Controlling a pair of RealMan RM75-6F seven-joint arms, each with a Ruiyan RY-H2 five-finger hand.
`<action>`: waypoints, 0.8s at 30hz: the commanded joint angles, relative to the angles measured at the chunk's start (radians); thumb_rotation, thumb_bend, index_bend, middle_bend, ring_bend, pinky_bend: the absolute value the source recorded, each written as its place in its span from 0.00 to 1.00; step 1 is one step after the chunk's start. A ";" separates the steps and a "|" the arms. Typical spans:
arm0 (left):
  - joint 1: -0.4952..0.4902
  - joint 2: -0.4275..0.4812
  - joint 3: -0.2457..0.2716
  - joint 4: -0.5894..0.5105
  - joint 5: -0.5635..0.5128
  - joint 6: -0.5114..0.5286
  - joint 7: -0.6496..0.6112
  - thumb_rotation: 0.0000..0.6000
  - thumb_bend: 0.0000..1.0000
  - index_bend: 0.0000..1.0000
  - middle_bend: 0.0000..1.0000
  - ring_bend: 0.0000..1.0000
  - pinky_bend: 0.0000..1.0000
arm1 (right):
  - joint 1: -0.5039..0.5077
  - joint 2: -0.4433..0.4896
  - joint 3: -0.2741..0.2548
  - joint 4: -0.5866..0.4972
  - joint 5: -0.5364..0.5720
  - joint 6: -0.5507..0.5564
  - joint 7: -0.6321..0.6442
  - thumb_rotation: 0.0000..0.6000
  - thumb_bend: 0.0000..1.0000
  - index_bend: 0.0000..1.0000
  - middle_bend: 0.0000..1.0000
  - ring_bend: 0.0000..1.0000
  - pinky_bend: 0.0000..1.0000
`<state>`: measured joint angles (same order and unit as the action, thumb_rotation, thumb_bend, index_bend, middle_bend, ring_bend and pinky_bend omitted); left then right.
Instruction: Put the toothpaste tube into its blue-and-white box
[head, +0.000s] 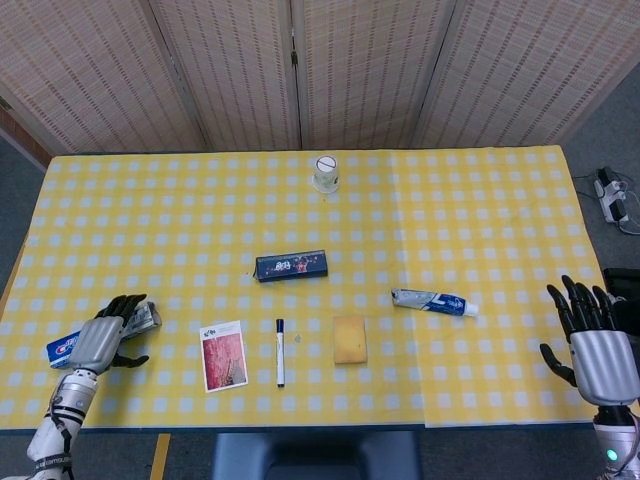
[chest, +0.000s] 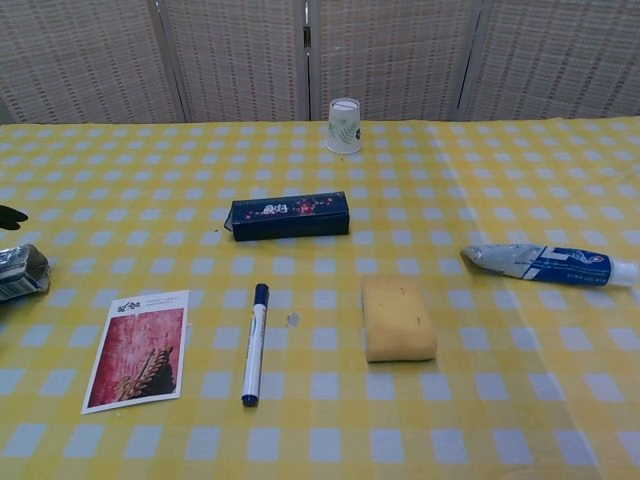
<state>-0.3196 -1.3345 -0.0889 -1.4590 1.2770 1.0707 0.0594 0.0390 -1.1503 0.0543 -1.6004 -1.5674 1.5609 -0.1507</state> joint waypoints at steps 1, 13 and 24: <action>-0.018 -0.022 -0.017 0.037 -0.032 -0.017 0.013 1.00 0.15 0.15 0.18 0.16 0.28 | -0.002 0.006 -0.008 -0.006 -0.016 0.005 0.006 1.00 0.32 0.00 0.00 0.00 0.00; -0.043 -0.061 -0.044 0.124 -0.122 -0.053 0.032 1.00 0.15 0.26 0.25 0.20 0.30 | -0.003 0.007 -0.011 0.003 -0.033 0.014 0.022 1.00 0.32 0.00 0.00 0.00 0.00; -0.049 -0.090 -0.069 0.146 -0.241 -0.053 0.117 1.00 0.15 0.36 0.36 0.29 0.39 | -0.008 -0.001 -0.019 -0.004 -0.049 0.022 -0.006 1.00 0.32 0.00 0.00 0.00 0.00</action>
<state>-0.3665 -1.4206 -0.1498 -1.3081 1.0584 1.0164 0.1583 0.0320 -1.1501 0.0364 -1.6035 -1.6145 1.5818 -0.1558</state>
